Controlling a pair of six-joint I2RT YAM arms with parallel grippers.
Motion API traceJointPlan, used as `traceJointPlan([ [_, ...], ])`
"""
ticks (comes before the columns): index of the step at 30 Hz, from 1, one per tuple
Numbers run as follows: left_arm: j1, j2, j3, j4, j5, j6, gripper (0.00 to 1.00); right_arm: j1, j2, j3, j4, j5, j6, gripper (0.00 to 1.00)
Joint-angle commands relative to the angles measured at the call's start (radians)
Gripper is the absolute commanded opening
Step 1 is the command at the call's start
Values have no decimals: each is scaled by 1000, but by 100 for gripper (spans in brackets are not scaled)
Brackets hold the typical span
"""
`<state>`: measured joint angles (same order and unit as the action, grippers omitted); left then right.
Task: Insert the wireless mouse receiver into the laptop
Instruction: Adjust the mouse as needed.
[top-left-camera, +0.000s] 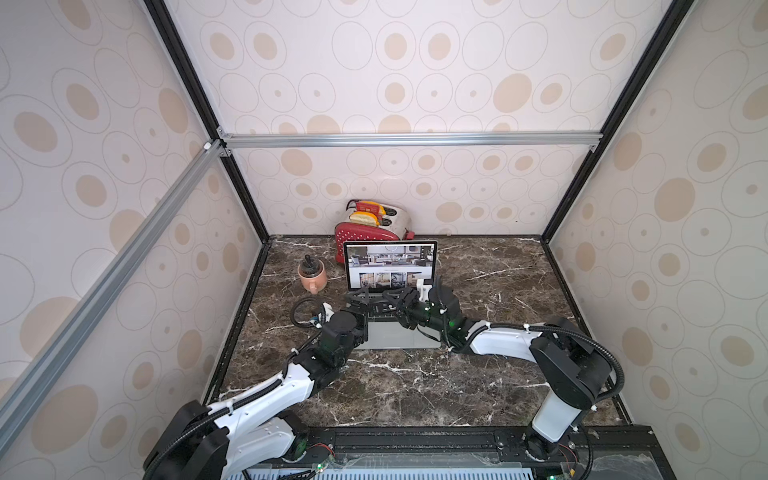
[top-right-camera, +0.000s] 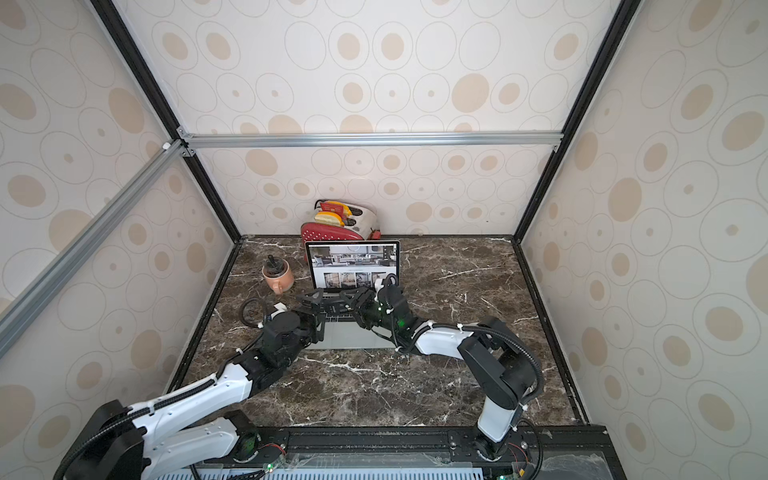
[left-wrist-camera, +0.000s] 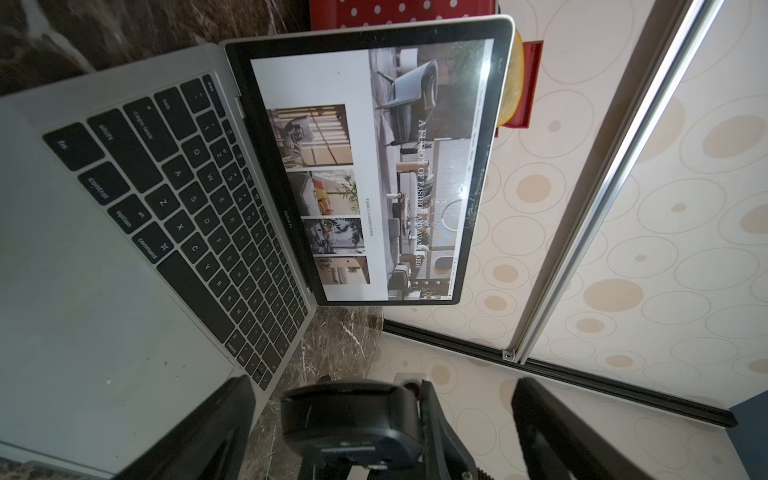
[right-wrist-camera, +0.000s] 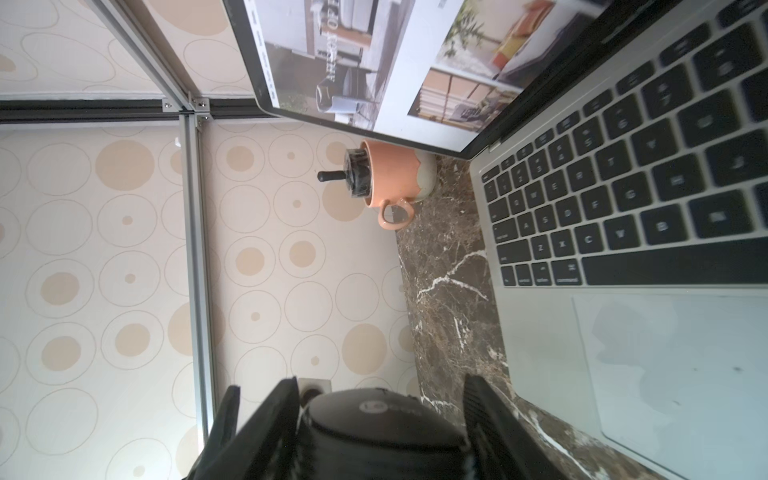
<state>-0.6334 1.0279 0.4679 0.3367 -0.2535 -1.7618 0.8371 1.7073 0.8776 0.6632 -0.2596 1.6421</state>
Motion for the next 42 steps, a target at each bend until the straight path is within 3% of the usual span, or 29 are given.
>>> traceJointPlan([
  [1, 91, -48, 10, -121, 149, 138, 99, -46, -50, 36, -110, -116, -148, 35],
  [3, 166, -56, 11, -61, 285, 239, 99, -87, -64, 70, -147, -217, -291, 34],
  [6, 278, -30, 13, 119, 535, 341, 99, -153, -101, 172, -376, -440, -649, 32],
  [8, 338, 11, 48, 210, 709, 391, 99, -174, -151, 230, -607, -504, -928, 31],
  [11, 362, 90, 166, 199, 947, 514, 99, -195, -208, 282, -817, -567, -1191, 28],
  [13, 361, 129, 219, 214, 1062, 550, 99, -219, -229, 309, -888, -652, -1270, 27],
  [17, 360, 155, 219, 457, 1220, 491, 99, -234, -266, 347, -961, -771, -1377, 24],
  [21, 358, 104, 213, 506, 1308, 511, 99, -250, -276, 426, -1105, -833, -1476, 21],
  [23, 348, 66, 216, 452, 1337, 567, 99, -256, -279, 452, -1131, -848, -1485, 19],
  [27, 278, 10, 270, 119, 1402, 827, 99, -260, -259, 498, -1141, -893, -1452, 19],
  [29, 245, 6, 294, 35, 1416, 912, 99, -260, -245, 510, -1112, -920, -1417, 18],
  [33, 232, 43, 318, 19, 1445, 935, 99, -254, -226, 537, -1066, -955, -1351, 16],
  [42, 197, 97, 382, -57, 1468, 1029, 99, -209, -180, 610, -1131, -971, -1370, 14],
])
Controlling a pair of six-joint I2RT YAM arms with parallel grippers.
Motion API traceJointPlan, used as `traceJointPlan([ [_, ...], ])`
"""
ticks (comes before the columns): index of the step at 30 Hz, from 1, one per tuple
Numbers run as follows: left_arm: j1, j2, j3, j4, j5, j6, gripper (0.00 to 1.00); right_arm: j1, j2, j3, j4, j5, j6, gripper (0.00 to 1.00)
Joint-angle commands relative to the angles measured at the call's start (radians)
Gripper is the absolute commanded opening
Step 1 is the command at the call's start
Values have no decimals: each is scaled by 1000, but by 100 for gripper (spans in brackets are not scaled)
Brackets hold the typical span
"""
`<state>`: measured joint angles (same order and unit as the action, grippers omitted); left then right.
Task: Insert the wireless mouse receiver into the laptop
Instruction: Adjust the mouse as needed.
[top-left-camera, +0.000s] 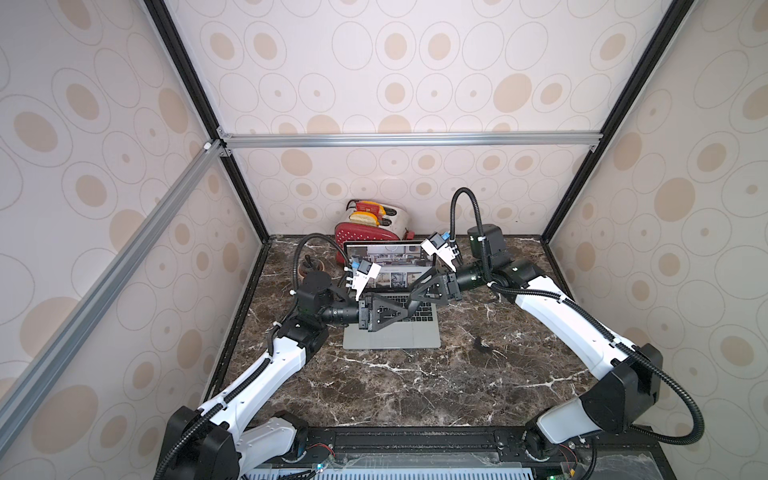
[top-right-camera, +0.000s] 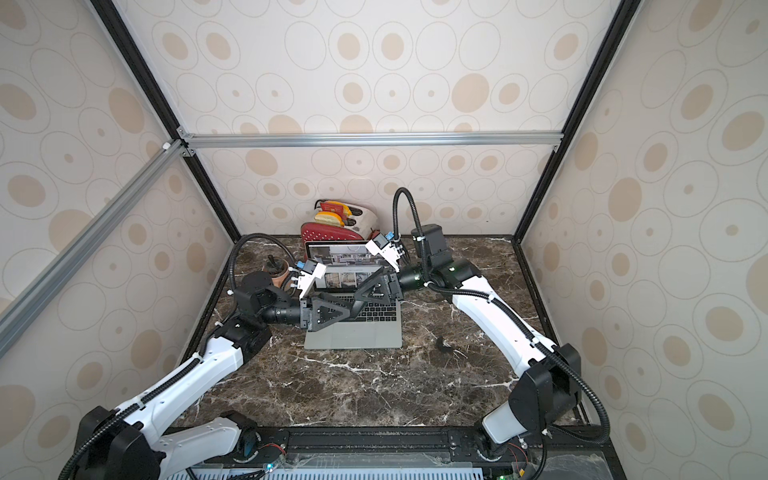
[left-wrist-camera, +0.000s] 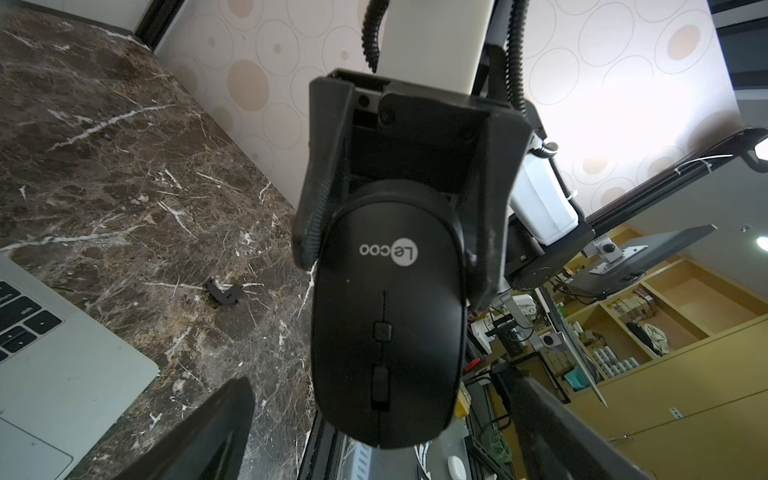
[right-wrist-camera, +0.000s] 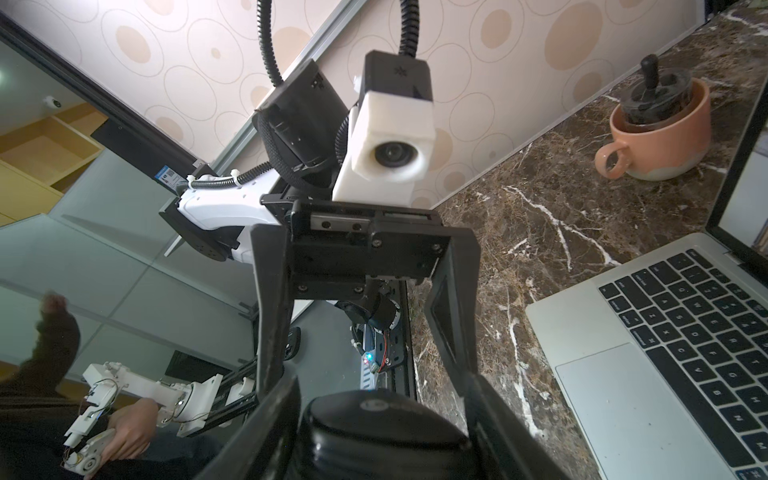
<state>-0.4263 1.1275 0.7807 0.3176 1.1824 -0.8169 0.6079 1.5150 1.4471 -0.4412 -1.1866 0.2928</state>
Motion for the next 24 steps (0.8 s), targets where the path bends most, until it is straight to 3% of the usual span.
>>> traceJointPlan([
  [1, -11, 1, 76, -40, 32, 88, 99, 25, 16, 47, -33, -44, -24, 13],
  [16, -41, 10, 109, -40, 60, 117, 95, 82, 86, 122, -86, -37, -43, 9],
  [24, -45, 19, 123, -42, 71, 122, 79, 107, 111, 174, -203, -38, -125, 7],
])
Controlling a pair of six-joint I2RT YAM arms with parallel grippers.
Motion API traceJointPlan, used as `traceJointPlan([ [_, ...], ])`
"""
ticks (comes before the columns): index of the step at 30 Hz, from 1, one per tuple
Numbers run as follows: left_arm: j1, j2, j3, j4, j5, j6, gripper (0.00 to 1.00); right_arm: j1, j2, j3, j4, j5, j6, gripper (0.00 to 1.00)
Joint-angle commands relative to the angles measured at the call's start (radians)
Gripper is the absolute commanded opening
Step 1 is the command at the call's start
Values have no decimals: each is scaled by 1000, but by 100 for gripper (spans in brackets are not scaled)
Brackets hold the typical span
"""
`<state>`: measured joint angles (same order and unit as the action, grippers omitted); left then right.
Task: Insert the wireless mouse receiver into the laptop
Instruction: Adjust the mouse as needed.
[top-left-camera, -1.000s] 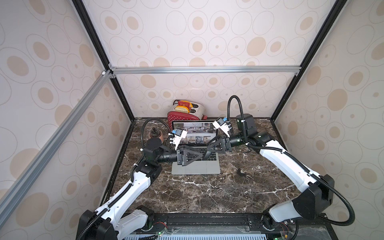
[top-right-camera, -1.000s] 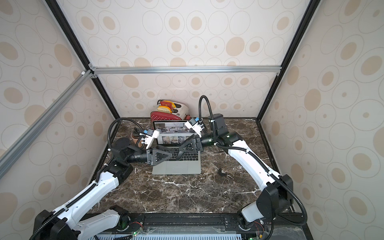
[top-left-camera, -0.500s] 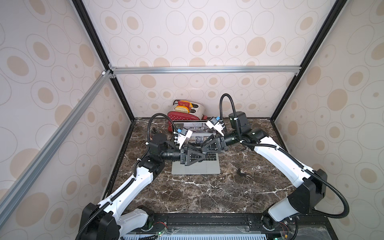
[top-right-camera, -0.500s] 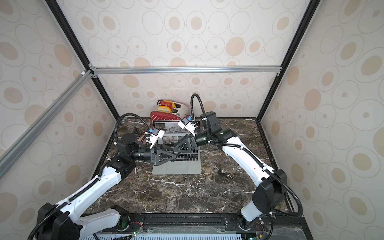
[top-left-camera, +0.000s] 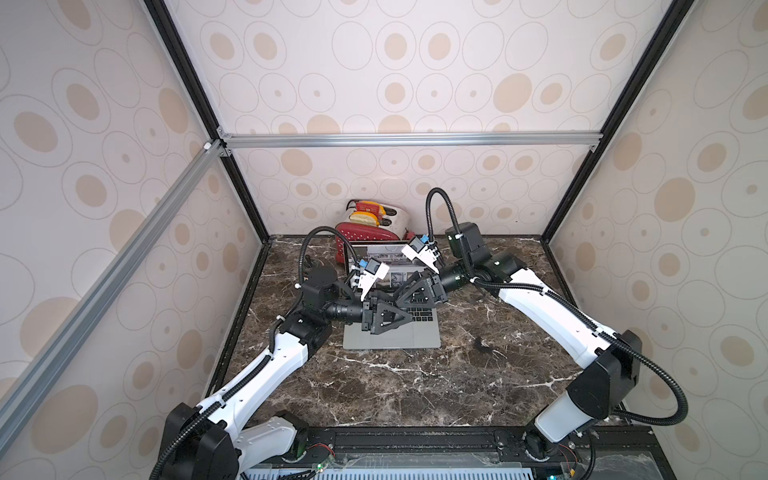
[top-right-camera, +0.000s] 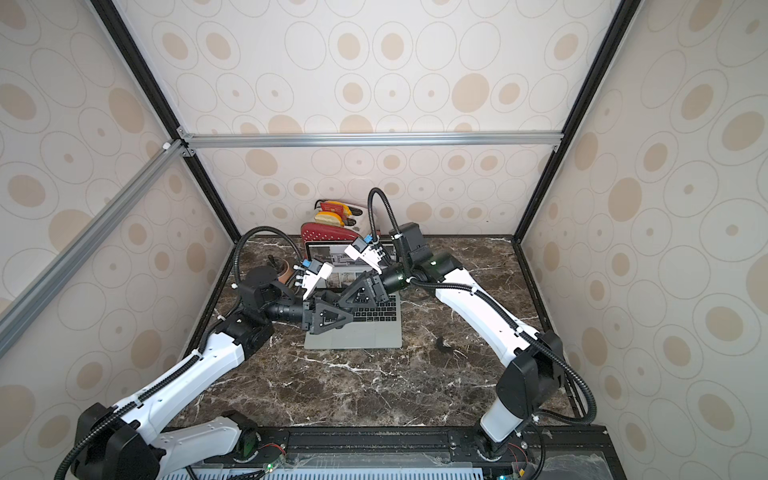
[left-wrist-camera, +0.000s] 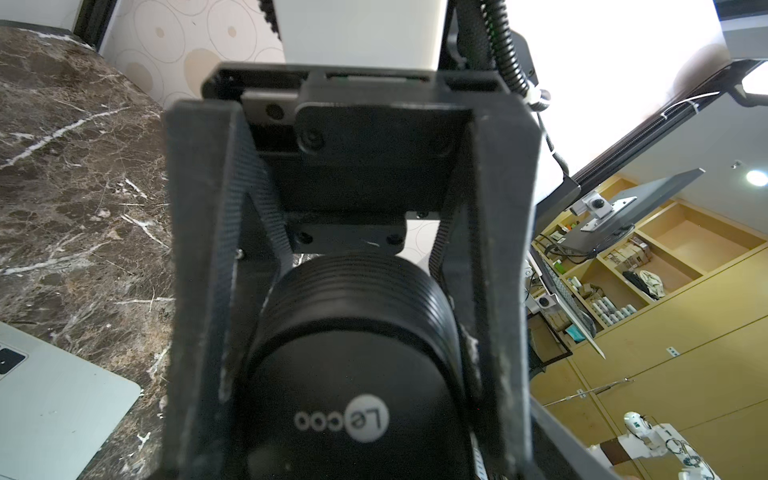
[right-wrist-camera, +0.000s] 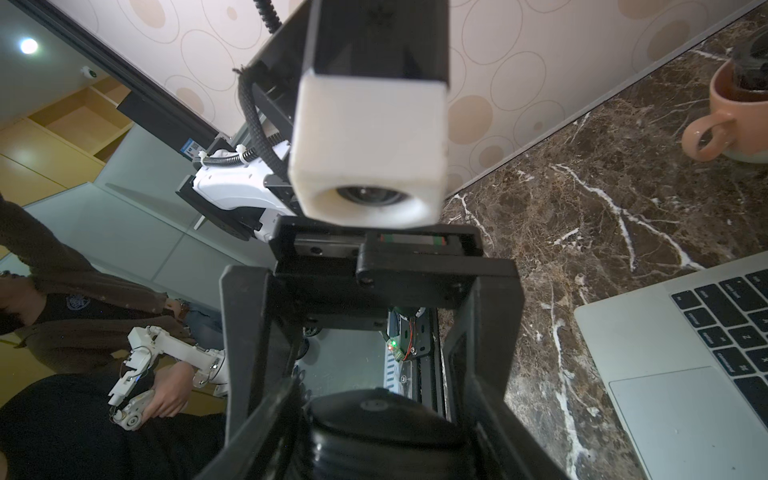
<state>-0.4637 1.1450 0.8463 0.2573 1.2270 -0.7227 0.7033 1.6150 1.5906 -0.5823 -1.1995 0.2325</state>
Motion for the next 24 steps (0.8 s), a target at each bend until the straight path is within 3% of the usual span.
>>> traceJointPlan([
  [1, -8, 1, 59, 16, 26, 29, 76, 12, 11, 31, -68, -27, -71, 7],
  [15, -9, -30, 86, -81, 31, 88, 70, 20, 24, 46, -179, -41, -167, 4],
  [24, -8, -31, 92, -81, 11, 72, 45, 38, 41, 69, -233, -43, -210, 4],
])
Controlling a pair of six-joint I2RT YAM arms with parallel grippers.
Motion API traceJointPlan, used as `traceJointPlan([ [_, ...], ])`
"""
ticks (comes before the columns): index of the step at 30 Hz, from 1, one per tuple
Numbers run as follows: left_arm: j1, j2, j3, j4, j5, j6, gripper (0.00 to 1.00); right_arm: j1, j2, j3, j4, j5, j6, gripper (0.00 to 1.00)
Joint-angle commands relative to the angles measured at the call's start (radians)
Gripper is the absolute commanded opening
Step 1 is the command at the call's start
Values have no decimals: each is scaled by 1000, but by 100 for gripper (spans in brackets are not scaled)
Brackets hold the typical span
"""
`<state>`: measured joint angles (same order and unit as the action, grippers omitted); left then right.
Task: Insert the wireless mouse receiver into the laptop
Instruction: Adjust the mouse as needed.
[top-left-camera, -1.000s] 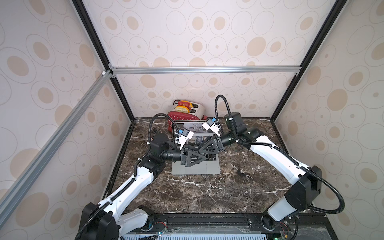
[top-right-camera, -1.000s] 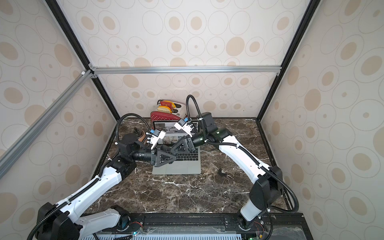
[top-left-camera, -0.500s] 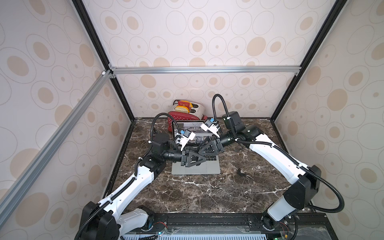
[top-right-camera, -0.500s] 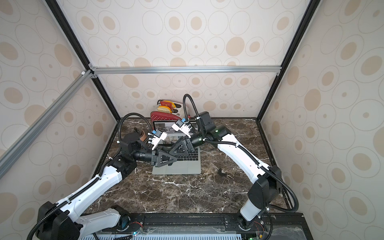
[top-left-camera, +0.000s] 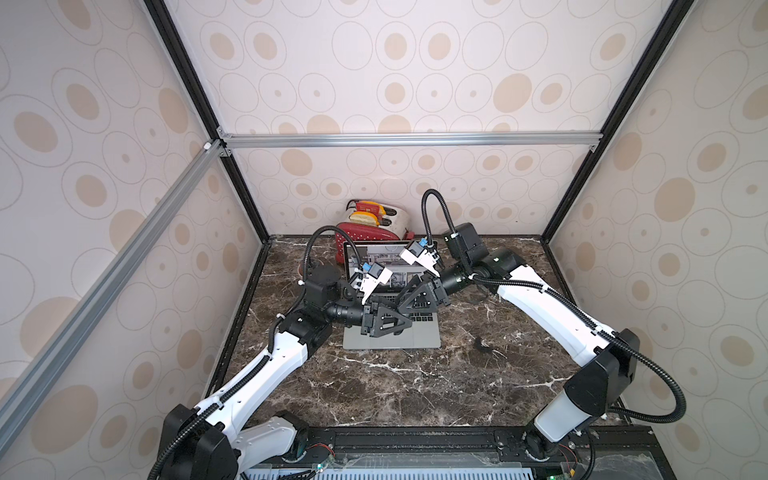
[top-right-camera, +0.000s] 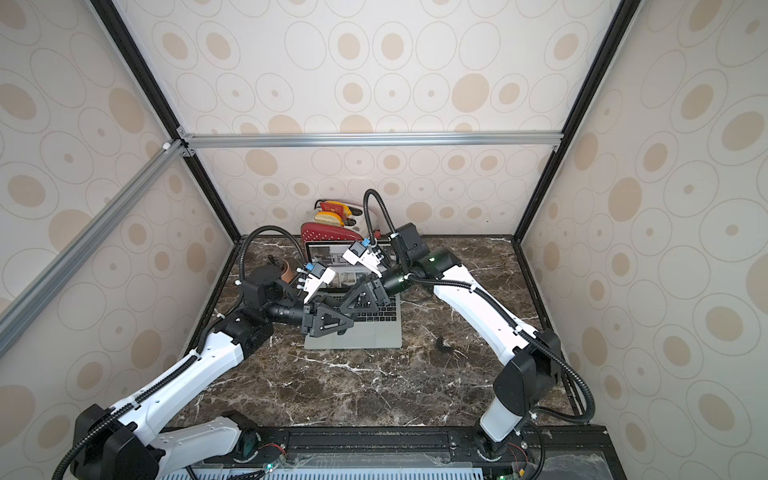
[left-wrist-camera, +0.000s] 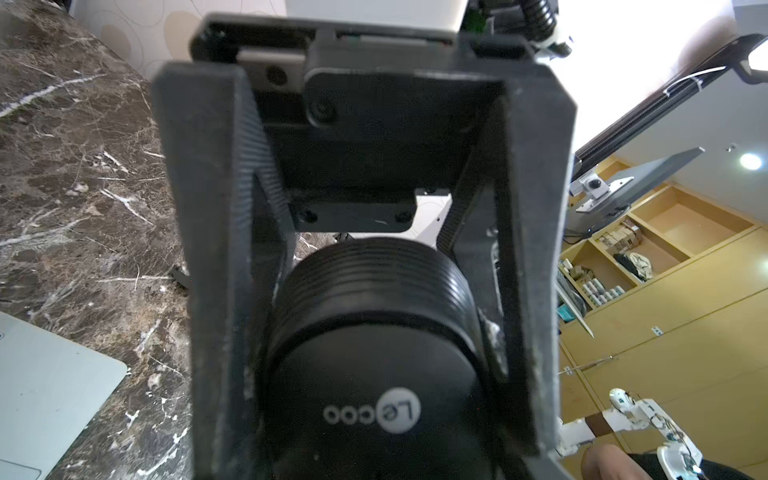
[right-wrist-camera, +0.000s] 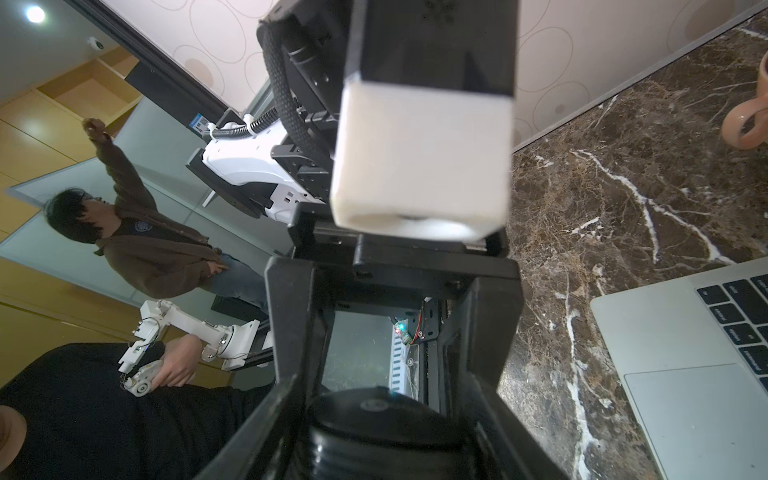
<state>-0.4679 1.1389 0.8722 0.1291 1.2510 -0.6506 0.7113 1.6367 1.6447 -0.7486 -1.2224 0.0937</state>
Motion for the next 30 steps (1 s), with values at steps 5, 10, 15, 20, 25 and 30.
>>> traceJointPlan([
  [5, -4, -23, 74, 44, -25, -12, 20, 38, 43, 37, -97, -15, -83, 11],
  [10, -3, -25, 49, 58, -113, -14, 0, 35, 37, 71, -103, 1, -78, 56],
  [15, -4, -49, -40, 179, -247, -76, 0, -6, -25, 55, 13, 105, 64, 74],
  [20, -4, -38, -128, 382, -319, -190, 0, -39, -112, -6, 145, 239, 226, 82],
  [25, -3, -60, -228, 538, -398, -219, 0, -44, -204, -95, 255, 293, 341, 83],
  [30, -6, -92, -299, 663, -424, -215, 0, -46, -296, -212, 337, 318, 360, 83],
])
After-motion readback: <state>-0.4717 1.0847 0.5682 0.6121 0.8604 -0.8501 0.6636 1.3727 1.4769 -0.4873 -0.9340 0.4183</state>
